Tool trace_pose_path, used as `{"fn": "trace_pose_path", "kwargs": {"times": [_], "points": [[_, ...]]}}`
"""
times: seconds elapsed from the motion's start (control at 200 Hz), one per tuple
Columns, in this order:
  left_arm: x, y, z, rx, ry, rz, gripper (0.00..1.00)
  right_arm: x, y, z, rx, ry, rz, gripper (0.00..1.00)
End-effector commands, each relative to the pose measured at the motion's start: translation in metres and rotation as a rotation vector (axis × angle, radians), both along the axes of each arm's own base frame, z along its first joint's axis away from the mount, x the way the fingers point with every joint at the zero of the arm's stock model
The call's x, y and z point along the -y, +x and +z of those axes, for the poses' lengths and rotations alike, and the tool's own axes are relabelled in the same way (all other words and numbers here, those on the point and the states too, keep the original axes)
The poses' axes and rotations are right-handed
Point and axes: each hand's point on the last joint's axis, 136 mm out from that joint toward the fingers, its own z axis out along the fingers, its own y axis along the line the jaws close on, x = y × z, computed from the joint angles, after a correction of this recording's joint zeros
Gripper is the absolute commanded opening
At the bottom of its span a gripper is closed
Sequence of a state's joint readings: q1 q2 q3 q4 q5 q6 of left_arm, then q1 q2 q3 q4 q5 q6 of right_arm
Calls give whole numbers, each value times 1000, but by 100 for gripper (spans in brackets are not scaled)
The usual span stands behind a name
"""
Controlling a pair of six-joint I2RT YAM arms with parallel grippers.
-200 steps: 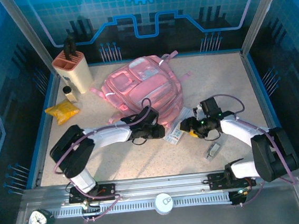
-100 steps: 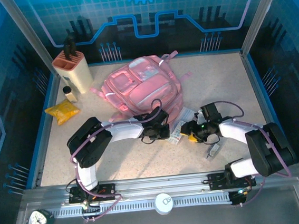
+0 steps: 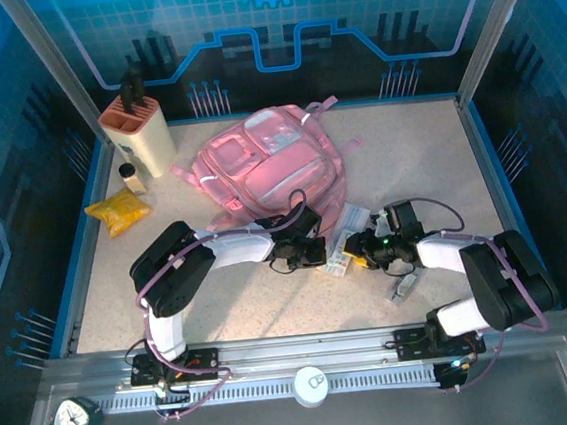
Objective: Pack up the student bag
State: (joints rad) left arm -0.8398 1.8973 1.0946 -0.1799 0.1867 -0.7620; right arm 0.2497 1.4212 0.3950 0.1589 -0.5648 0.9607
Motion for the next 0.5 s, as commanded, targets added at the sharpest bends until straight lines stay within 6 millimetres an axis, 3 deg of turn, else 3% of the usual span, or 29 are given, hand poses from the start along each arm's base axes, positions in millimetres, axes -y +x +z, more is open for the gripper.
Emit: {"fn": "trace_pose_path", "kwargs": {"times": [0.0, 0.22, 0.31, 0.41, 0.495], "points": [[6, -8, 1, -45, -4, -24, 1, -29, 16, 32, 192, 145, 118, 29], [11, -4, 19, -8, -28, -42, 1, -13, 14, 33, 192, 114, 80, 5], [9, 0, 48, 82, -40, -89, 4, -1, 13, 38, 185, 88, 45, 3], [-9, 15, 91, 290, 12, -126, 11, 18, 9, 47, 184, 1, 10, 2], [-33, 38, 115, 461, 151, -152, 29, 31, 11, 68, 241, -58, -12, 3]]}}
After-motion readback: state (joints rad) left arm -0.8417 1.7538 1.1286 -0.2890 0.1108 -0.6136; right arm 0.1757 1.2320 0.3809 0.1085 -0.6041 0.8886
